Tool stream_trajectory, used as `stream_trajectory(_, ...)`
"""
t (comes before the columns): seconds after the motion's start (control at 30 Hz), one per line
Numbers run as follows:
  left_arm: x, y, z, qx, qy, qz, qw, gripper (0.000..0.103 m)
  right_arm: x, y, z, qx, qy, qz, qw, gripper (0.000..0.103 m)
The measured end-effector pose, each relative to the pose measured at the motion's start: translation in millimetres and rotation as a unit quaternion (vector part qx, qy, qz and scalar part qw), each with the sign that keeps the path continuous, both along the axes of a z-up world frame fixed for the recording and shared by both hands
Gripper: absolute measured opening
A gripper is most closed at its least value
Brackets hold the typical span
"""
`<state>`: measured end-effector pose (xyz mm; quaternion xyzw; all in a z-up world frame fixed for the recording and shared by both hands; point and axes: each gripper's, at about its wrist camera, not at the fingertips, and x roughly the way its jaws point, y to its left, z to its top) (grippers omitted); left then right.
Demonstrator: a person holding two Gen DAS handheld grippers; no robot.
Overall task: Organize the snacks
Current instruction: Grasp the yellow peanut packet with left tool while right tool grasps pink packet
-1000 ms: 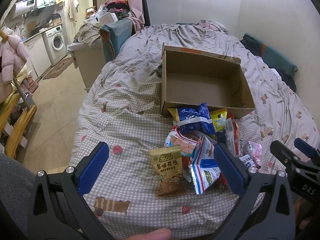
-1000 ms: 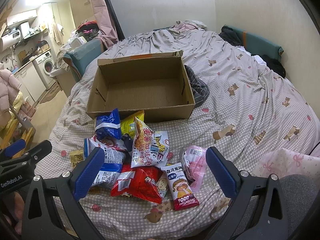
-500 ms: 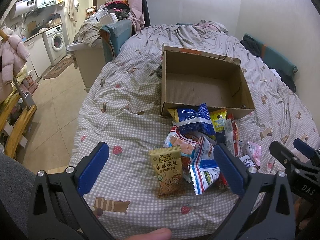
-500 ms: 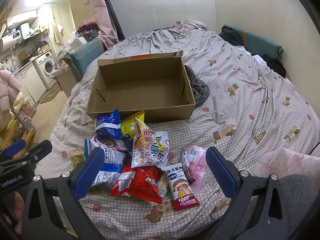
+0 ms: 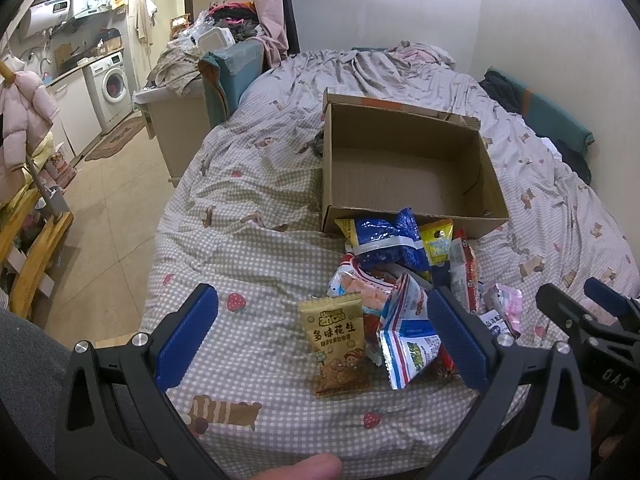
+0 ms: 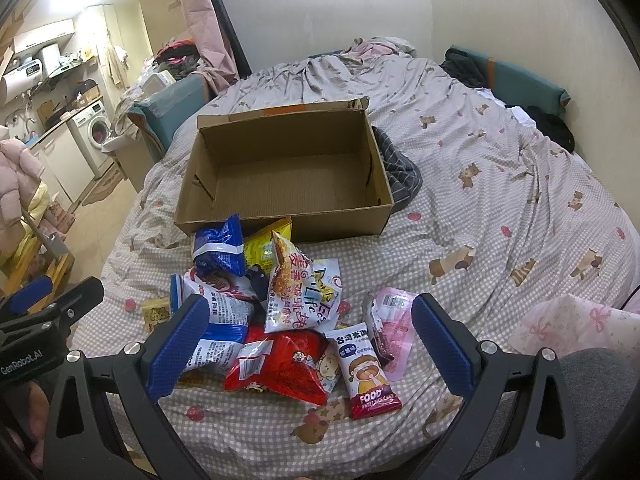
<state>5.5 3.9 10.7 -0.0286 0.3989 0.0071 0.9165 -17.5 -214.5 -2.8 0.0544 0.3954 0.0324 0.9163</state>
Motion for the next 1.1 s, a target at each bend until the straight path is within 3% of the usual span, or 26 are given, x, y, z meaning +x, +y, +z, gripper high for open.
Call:
stream_trajectory(0.13,13.9,15.3,4.4,-0.005,0.026,0.017,0.9995,0.103,10.7,-11.2,5.1,0.032,0.019,0.010,0.999,0.103)
stream_trajectory(0.27,39.3,40.1,-0.1,-0.007,0.069,0.051,0.9963,0.103,41.6,-36.8,10.3,0.095,0.075,0.026,0.992,0.103)
stream_trajectory(0.37,66.3,62.2,-17.7,-0.033,0.134,0.081,0.9871,0.103,63.0,-56.5,7.9,0.136,0.107,0.022,0.985,0.103)
stream_trajectory(0.4,77.9,66.6,-31.0,-0.047,0.170,0.085,0.9806,0.103,67.3,-61.1,6.2,0.135,0.113,0.017,0.984,0.103)
stream_trajectory(0.5,88.2,63.1,-64.1,-0.076,0.232,0.073,0.9671,0.103,82.8,-71.7,-3.1,0.133,0.133,0.009,0.982,0.103)
stream_trajectory(0.57,87.4,54.2,-80.9,-0.075,0.256,0.062,0.9616,0.102,91.3,-77.3,-14.5,0.148,0.155,0.004,0.977,0.103)
stream_trajectory(0.73,80.9,22.5,-124.0,-0.058,0.305,0.017,0.9503,0.089,98.1,-85.5,-38.7,0.167,0.195,-0.009,0.967,0.103)
stream_trajectory(0.87,75.4,2.5,-142.2,-0.030,0.303,-0.006,0.9525,0.080,105.8,-97.3,-58.4,0.181,0.239,-0.019,0.954,0.103)
stream_trajectory(0.97,71.8,-7.5,-148.6,-0.026,0.294,-0.017,0.9552,0.069,112.5,-103.2,-80.0,0.159,0.281,-0.026,0.946,0.082)
stream_trajectory(1.1,73.6,-18.3,-156.4,-0.048,0.298,-0.028,0.9528,0.038,118.6,-109.6,-115.2,0.144,0.334,-0.063,0.929,0.064)
